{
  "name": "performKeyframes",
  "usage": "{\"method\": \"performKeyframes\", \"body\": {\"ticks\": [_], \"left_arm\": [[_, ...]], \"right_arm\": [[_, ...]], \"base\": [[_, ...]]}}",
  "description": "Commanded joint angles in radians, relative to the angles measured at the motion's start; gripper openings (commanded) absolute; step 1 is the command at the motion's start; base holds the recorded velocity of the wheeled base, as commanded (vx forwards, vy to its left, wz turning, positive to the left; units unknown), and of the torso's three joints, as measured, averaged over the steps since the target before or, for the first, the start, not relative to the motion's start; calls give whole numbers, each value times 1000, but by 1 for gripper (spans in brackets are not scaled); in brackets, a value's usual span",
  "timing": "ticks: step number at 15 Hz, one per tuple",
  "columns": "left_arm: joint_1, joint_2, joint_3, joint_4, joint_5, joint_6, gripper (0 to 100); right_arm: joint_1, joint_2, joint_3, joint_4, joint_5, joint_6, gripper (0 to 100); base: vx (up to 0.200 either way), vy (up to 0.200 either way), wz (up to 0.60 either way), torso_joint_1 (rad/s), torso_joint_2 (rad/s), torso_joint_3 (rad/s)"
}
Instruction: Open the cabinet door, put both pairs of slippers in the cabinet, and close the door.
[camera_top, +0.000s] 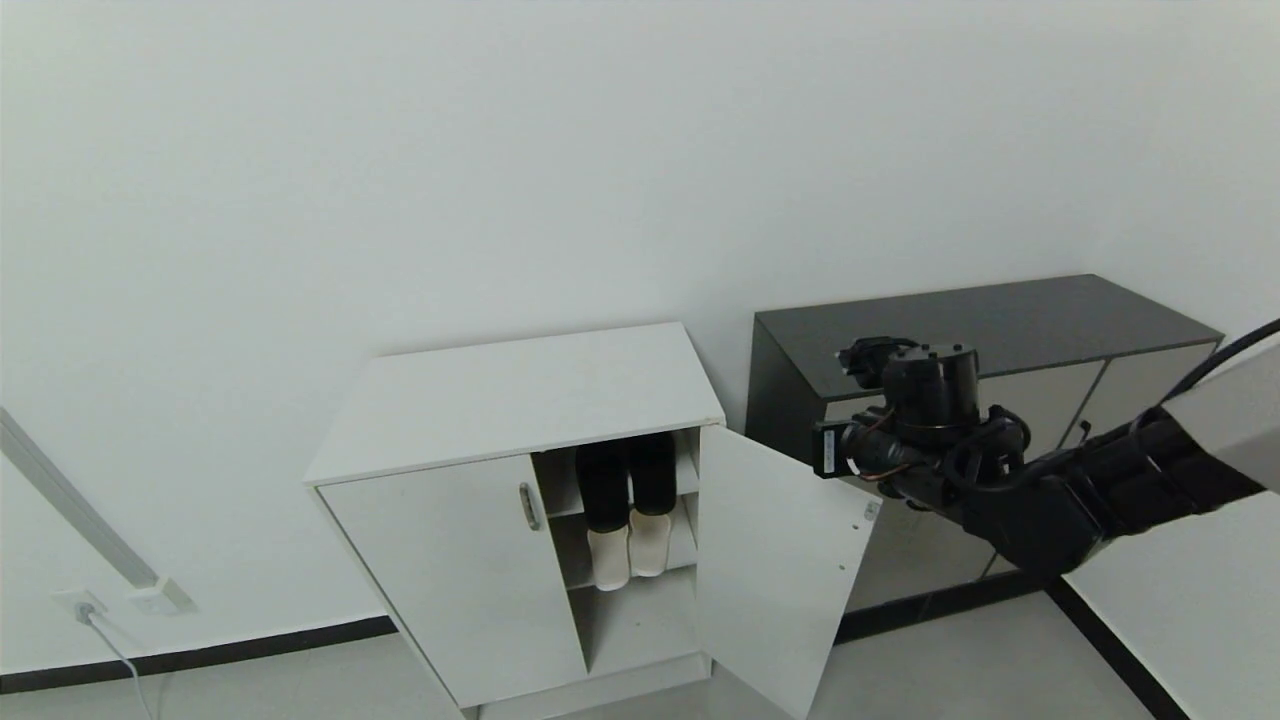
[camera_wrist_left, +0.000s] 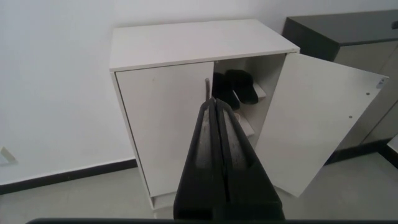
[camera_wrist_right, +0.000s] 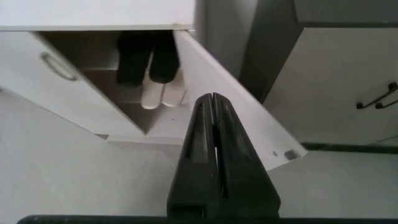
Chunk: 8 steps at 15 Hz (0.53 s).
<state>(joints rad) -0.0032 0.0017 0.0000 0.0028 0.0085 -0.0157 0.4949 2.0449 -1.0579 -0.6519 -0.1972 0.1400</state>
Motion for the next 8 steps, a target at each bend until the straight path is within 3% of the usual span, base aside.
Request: {"method": "performKeyframes", "body": {"ticks": [1, 8], "left_arm": [[2, 1, 0, 0, 1, -1, 0], [0, 1, -2, 0, 1, -1, 0]], "right_arm": [[-64, 126, -70, 5, 12, 3, 0], [-156, 290, -179, 3, 25, 7, 0]], "base": [[0, 0, 0, 0, 0, 0], [0, 0, 0, 0, 0, 0]]}}
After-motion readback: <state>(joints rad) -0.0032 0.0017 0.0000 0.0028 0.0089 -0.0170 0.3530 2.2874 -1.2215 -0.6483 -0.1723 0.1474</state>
